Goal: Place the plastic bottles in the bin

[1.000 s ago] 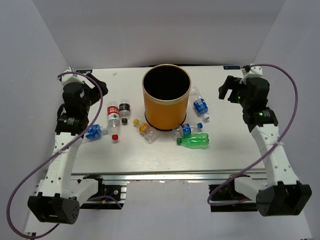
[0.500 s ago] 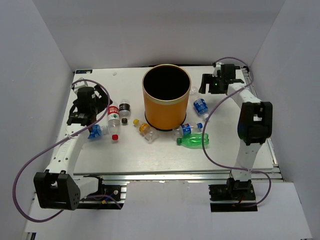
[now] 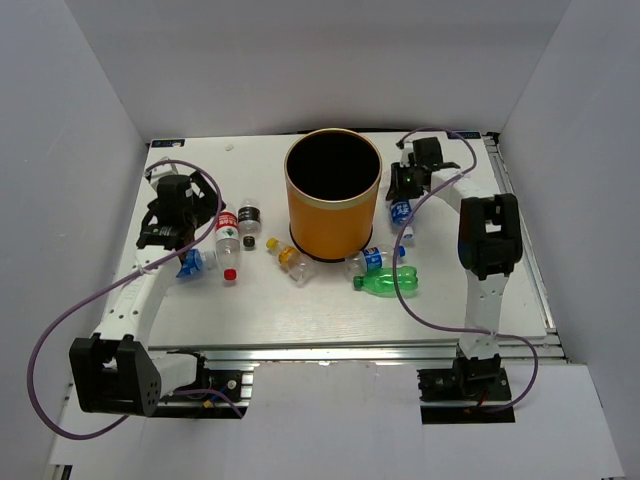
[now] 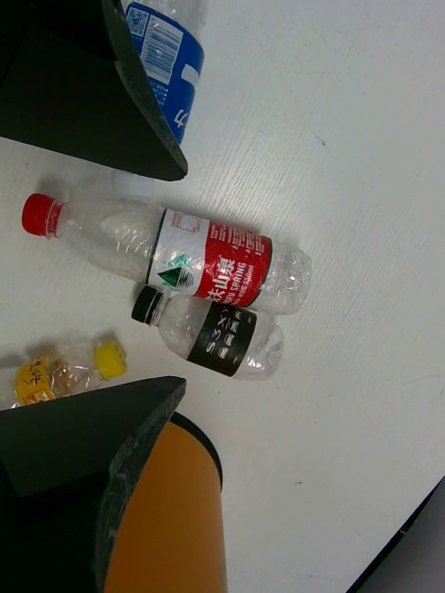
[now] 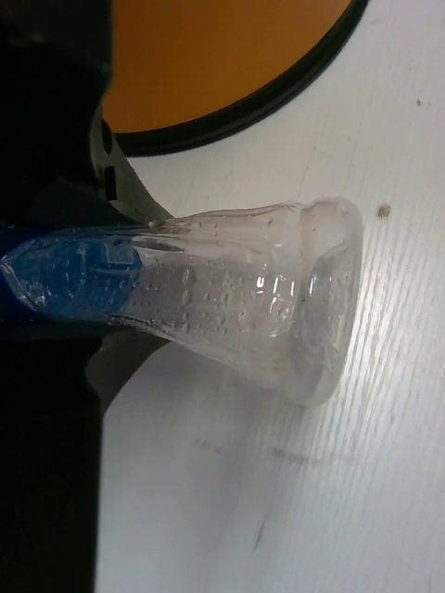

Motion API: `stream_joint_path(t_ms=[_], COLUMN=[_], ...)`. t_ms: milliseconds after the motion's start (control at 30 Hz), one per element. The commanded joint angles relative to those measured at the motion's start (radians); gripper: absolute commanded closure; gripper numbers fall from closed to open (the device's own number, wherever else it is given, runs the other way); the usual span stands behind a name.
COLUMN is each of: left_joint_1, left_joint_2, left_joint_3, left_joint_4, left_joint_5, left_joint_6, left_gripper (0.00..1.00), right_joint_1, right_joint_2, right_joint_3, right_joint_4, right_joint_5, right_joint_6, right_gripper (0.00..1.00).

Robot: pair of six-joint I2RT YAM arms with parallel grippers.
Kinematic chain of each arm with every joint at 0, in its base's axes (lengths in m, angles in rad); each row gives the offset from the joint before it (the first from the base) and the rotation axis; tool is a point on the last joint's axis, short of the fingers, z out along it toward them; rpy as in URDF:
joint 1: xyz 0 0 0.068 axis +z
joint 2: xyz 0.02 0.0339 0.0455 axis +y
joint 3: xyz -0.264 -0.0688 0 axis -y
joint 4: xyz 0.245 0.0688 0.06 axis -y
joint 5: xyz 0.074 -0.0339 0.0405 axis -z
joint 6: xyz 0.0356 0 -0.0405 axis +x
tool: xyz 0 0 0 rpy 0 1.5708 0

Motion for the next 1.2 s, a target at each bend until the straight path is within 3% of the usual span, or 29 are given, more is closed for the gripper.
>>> stream_joint_path(t_ms=[0, 133, 200, 400, 567, 733, 767, 800, 867, 1033, 1167], left_joint_1=[0.002, 0.002, 0.002, 0.002, 0.028, 0.172, 0.195, 0.236, 0.275, 0.37, 0.422], left_joint_2=[-0.01, -0.016, -0.016, -0.012, -0.016, -0.004, -0.002, -0.004, -0.013, -0.035, 0.054], left_joint_3=[-0.002, -0.011, -0.016, -0.008, -0.002, -0.048, -0.054, -0.065, -0.082, -0.175, -0.172], left_joint_4=[0.004, -0.001, 0.001, -0.036, -0.197, -0.251, -0.289, -0.314, -0.343, -0.302, -0.268], left_joint_5=[-0.015, 0.001, 0.012, -0.019, -0.143, -0.108, -0.113, -0.122, -0.119, -0.102, -0.061], left_joint_6=[0.003, -0.006, -0.007, -0.039, -0.249, -0.354, -0.375, -0.397, -0.467, -0.558, -0.575], left_gripper=[0.02, 0.02, 0.02, 0.02, 0.02, 0.02, 0.02, 0.02, 0.02, 0.02, 0.02], right_joint_1=[-0.015, -0.018, -0.019, 0.069, 0.234, 0.332, 0.341, 0.347, 0.355, 0.355, 0.352], right_joint_2=[-0.158, -0.374, -0.487, -0.603, -0.51, -0.36, -0.349, -0.344, -0.337, -0.419, -0.582], right_joint_3=[0.032, 0.049, 0.086, 0.204, 0.287, 0.409, 0.413, 0.41, 0.406, 0.356, 0.151], right_joint_4=[-0.02, 0.015, 0.03, 0.059, 0.101, 0.113, 0.115, 0.118, 0.119, 0.125, 0.206], right_joint_5=[0.152, 0.367, 0.394, 0.025, -0.022, -0.05, -0.062, -0.067, -0.054, 0.079, 0.197], right_joint_6=[0.029, 0.02, 0.008, -0.057, -0.12, -0.089, -0.089, -0.089, -0.086, -0.091, -0.094], right_gripper=[0.82, 0.81, 0.77, 0.76, 0.7, 0.55, 0.45, 0.3, 0.11, 0.11, 0.1])
